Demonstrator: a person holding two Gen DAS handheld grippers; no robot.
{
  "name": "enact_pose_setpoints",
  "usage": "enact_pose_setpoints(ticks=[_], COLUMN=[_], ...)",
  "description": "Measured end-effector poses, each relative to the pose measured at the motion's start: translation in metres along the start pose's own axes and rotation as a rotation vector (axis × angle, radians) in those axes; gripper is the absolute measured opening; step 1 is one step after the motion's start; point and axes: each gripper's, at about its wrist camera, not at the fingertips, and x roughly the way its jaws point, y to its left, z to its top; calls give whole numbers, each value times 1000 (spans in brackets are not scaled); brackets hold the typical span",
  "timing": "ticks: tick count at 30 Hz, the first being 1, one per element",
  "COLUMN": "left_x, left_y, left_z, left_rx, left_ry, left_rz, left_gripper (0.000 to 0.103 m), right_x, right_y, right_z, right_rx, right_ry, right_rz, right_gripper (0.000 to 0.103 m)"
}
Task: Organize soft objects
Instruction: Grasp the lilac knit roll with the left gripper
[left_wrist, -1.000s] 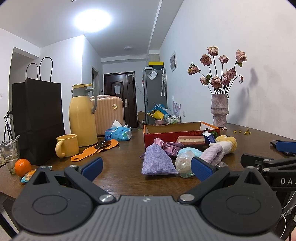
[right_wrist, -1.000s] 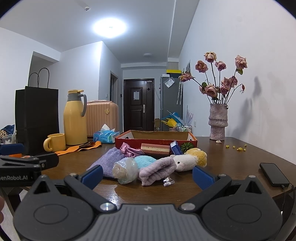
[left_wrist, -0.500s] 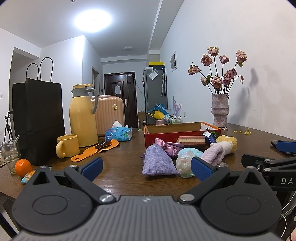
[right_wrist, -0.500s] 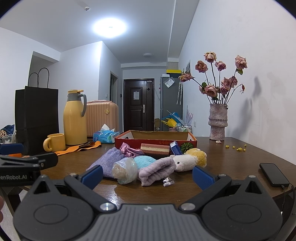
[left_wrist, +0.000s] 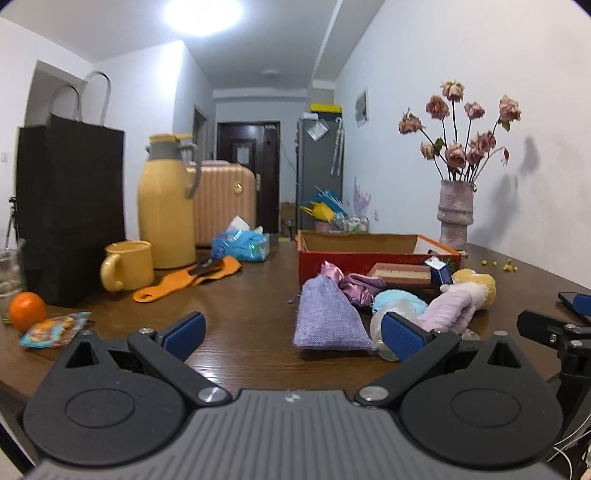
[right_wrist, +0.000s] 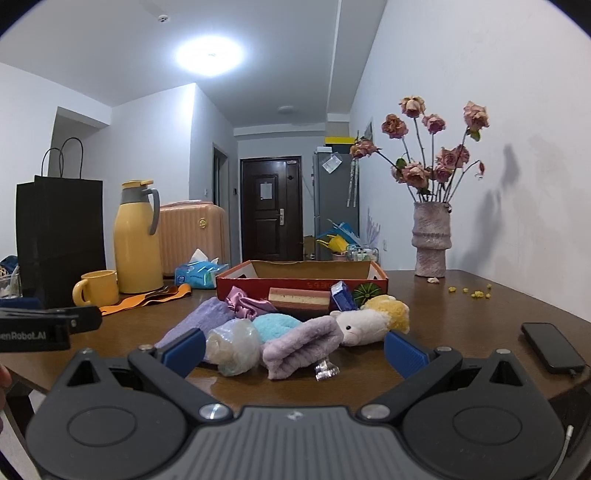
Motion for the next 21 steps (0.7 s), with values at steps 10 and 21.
enact_pose_setpoints(ticks=[10,21], left_x=[65,115], left_y=[-32,-79], left_z=[9,-9], left_rx=[28,90], left_ry=[80,220], left_rz=[-155,-171], left_gripper=[101,64], right_x=[83,181], right_y=[-29,-88], right_z=[7,15], right_rx=[50,244], right_ry=[126,298], right_rz=[-7,169], right_gripper=[102,54])
